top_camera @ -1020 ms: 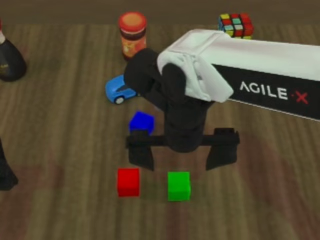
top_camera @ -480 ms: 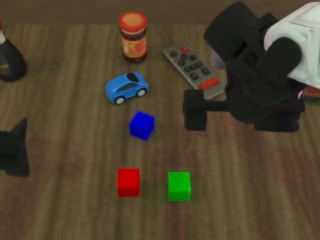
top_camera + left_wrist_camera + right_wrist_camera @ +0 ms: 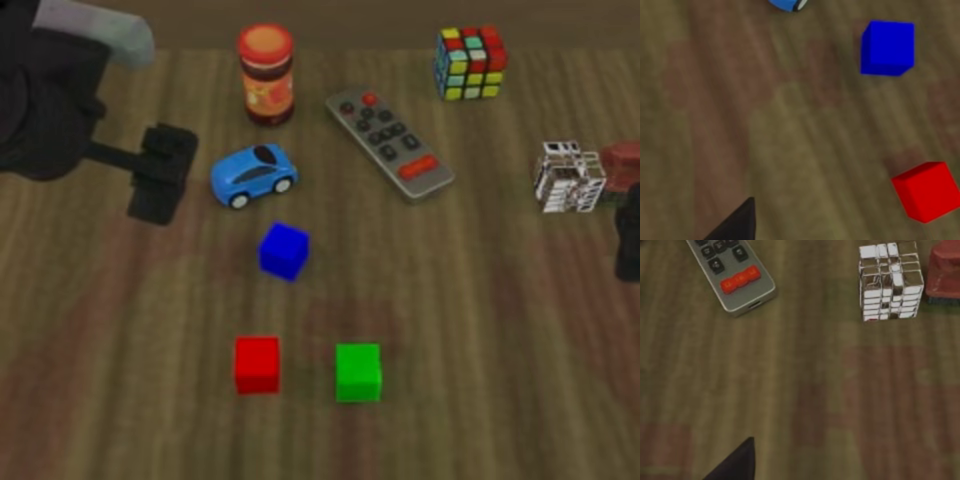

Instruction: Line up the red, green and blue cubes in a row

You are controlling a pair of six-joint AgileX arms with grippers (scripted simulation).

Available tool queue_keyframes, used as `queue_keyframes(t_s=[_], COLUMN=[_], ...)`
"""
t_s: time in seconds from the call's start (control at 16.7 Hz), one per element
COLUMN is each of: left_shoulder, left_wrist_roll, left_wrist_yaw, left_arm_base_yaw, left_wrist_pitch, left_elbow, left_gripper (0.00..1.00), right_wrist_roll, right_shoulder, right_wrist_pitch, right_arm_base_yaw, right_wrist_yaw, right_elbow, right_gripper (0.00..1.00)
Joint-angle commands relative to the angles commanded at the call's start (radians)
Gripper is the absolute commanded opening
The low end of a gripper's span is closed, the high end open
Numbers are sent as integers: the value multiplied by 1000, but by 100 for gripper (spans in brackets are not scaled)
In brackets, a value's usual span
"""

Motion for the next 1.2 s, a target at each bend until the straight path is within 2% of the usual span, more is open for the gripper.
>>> queue_keyframes(t_s=[0.24, 0.6, 0.9, 1.2], left_shoulder=[404, 822, 1008, 1029], left_wrist_roll=[-17, -62, -95, -101], left_wrist_yaw=[-3, -41, -78, -84], left_arm_base_yaw=[-80, -147, -165, -166], left_wrist_pitch=[-194, -324, -332, -330], left_elbow=[324, 664, 820, 838], left_gripper=[100, 100, 100, 100], right_wrist_roll=[-141, -286, -340, -346], right_shoulder=[-365, -728, -899, -920], right_wrist_pitch=[188, 446, 583, 604], right_arm_base_yaw=[-143, -300, -367, -376], right_wrist_yaw=[-18, -98, -162, -173], right_elbow=[-305, -636, -770, -788], right_gripper=[100, 100, 100, 100])
